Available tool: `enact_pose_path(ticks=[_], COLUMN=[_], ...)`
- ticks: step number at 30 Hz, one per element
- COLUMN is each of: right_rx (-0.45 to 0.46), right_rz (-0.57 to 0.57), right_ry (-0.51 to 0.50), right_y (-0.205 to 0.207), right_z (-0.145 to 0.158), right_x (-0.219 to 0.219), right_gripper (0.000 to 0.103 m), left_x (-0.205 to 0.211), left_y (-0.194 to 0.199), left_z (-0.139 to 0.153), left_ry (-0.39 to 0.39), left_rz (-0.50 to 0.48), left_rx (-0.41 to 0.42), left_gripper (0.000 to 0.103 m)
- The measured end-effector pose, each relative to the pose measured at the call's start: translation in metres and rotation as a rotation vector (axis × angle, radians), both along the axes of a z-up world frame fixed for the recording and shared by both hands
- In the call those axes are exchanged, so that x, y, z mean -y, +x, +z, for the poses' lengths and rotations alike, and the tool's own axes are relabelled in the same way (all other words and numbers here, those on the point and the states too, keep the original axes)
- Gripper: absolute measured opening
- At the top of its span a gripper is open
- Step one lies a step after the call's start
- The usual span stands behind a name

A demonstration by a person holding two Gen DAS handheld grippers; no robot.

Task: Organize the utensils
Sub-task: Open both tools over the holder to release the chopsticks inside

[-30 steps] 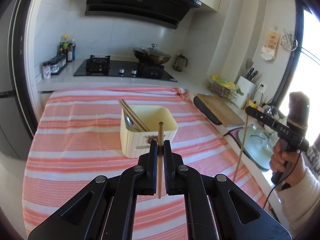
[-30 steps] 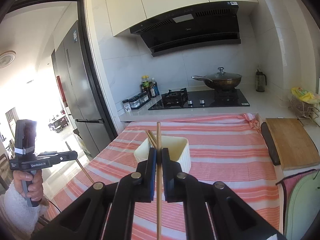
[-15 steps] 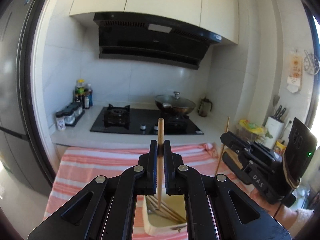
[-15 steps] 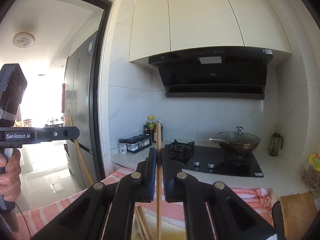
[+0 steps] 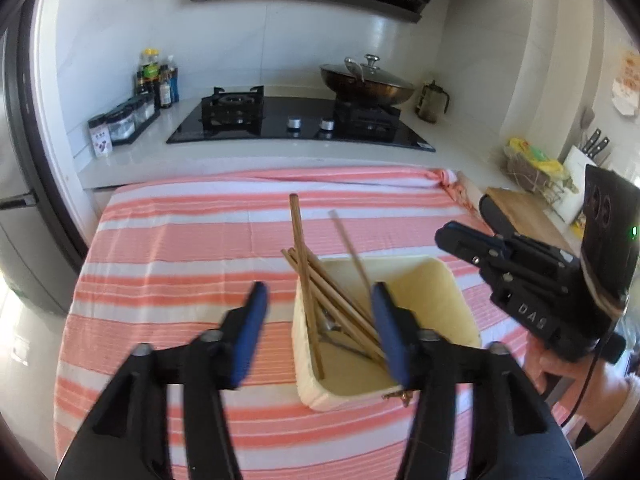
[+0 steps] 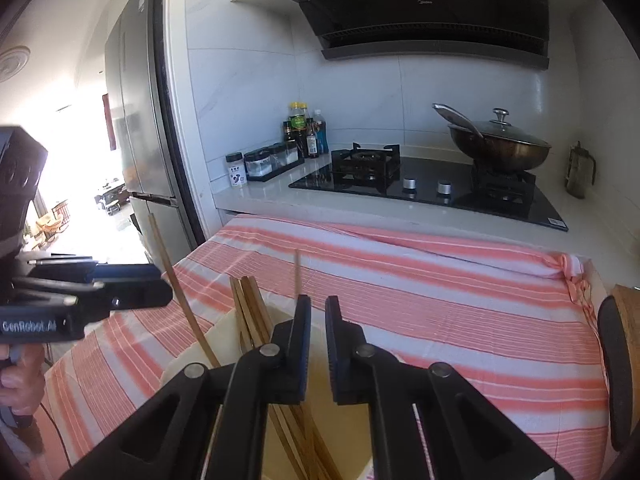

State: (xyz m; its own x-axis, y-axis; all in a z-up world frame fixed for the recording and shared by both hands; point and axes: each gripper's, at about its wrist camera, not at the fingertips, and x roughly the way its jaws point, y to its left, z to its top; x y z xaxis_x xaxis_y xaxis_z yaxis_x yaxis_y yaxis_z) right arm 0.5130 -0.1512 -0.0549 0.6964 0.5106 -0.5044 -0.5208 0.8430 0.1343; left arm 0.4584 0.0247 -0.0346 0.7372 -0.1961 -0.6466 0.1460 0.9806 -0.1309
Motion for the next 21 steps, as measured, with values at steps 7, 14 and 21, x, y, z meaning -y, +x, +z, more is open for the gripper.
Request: enact_pose_path(ticks=[7,14,21], right_rx=[0.035,-0.014,0.001], right_rz=[-0.136,-0.258,-0.318], right_ry=[0.045,0.023,-0.064], right_y=[-0.091,-0.189,-0.252], right_z=[0.043,0.043,0.042], right_x=[0.052,0.072,0.070], right_gripper=[0.074,0.091,0.093], left_x=[0.017,0.044,0.059], left_y=[-0.105,-0.172,-0.212], left_z=[0.015,0.013,0.017], left_ry=[0.116,0.128,0.201], left_rz=[0.107,0.111,0.137], left_rx=[0.191,0.170,0.204], left_gripper=[0.102,0.103,0.103])
